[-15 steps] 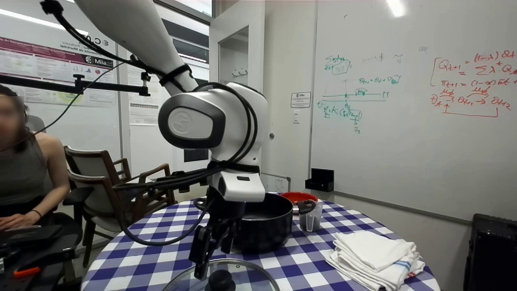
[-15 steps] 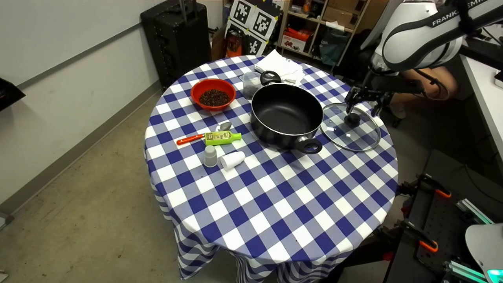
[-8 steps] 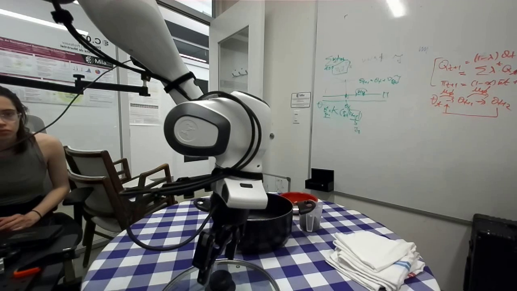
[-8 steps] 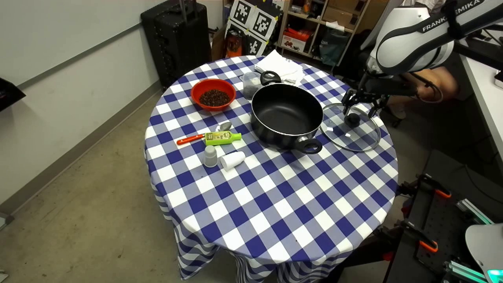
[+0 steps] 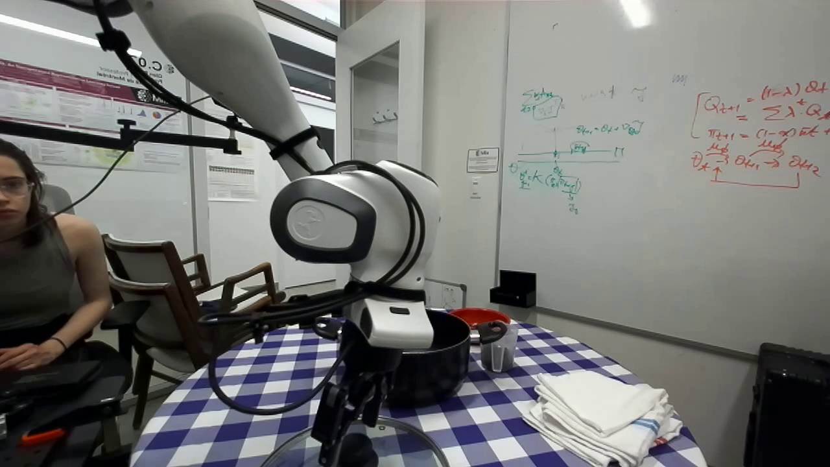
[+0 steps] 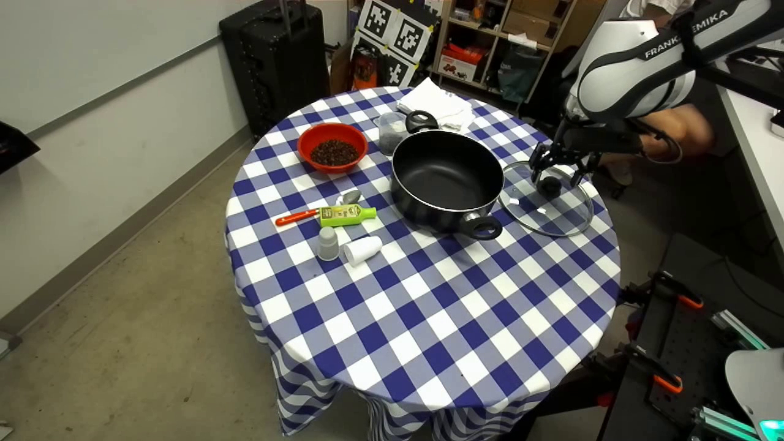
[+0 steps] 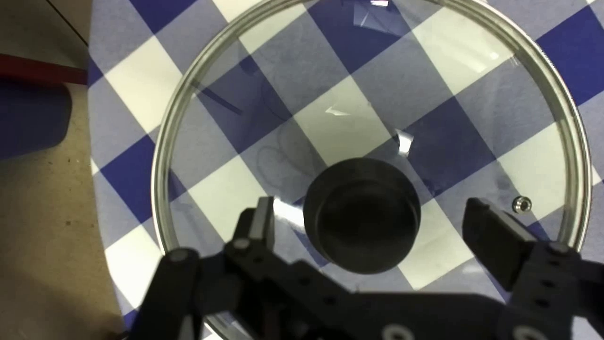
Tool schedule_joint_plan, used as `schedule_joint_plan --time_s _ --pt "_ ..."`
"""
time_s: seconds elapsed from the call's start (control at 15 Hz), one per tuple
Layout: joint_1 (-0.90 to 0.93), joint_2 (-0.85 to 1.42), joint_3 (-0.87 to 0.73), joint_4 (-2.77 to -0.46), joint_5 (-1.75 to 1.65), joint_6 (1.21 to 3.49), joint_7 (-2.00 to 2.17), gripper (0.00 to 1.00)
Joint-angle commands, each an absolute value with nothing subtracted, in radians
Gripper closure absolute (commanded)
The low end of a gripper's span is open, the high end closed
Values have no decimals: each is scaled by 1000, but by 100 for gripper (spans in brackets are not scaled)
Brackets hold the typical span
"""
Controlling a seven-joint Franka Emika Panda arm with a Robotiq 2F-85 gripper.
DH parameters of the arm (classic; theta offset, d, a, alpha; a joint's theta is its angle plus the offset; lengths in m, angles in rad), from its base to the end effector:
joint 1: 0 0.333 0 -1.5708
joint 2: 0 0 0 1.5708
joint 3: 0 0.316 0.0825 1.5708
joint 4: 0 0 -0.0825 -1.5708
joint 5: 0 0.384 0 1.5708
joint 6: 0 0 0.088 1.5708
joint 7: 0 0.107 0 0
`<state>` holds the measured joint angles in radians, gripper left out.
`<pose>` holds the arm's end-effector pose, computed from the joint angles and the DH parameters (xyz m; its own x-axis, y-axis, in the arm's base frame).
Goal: Pick up the glass lid from the table and put it on the pot.
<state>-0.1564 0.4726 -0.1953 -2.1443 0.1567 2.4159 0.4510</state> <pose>0.5131 -0.1908 0.1682 0.5939 -0.7878 -0.1634 -0.7865 -0.6113 0.0884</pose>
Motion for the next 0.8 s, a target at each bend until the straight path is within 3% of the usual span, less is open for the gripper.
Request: schedule_joint_plan --time_s 0.0,0.13,0.2,0.33,0.73 --pt "-146 499 -201 -2116 170 2418 453 0" --pt "-146 502 -201 -2113 171 2418 452 1" --pt "-146 503 -201 -2112 172 2418 452 25" --pt "-148 504 -200 -2111 174 2418 450 29" --pt "-149 502 -201 -2111 175 2414 449 73"
